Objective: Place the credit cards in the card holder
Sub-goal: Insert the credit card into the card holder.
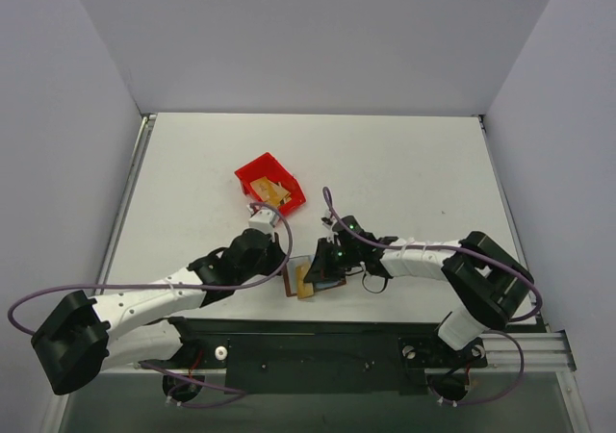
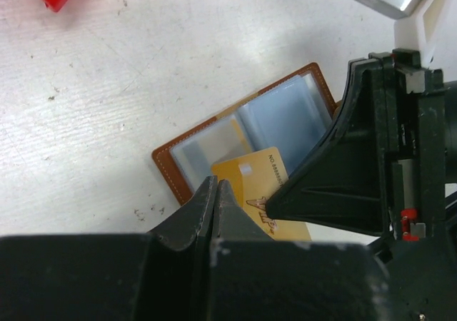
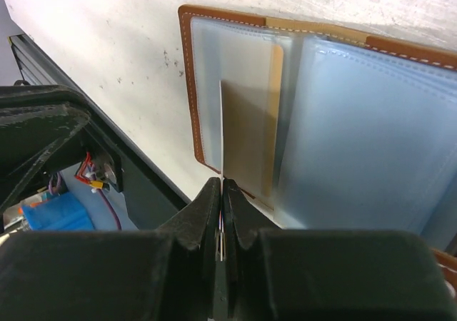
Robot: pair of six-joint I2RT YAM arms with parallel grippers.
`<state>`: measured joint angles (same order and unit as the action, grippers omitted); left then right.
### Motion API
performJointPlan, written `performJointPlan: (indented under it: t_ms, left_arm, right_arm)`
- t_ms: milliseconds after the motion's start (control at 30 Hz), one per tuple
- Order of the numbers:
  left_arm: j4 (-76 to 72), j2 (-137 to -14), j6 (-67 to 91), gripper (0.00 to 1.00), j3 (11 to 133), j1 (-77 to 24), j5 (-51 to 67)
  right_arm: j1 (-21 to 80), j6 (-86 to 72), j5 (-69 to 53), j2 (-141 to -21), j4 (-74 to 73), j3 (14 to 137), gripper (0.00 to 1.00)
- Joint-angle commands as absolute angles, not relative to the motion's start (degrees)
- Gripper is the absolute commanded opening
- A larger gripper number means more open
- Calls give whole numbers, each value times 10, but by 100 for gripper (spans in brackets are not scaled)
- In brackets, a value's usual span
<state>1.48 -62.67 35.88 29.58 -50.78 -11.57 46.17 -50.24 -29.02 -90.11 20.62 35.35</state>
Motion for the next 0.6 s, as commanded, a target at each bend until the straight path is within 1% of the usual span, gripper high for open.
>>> performJointPlan:
  t_ms: [0, 100, 300, 567]
  left_arm:
    - [13, -627, 366, 0, 286, -504, -112]
    - [9, -641, 370, 0, 276, -504, -106]
    - [-51, -671, 381, 0, 264, -504, -95]
    - [-68, -732, 388, 0, 270, -504, -95]
  right_arm:
    - [464, -493, -293, -904, 214, 378, 0]
    - [463, -484, -289, -894, 203, 382, 0]
    - [461, -467, -299, -897, 175, 408, 0]
    - [459, -465, -302, -887, 170, 411, 0]
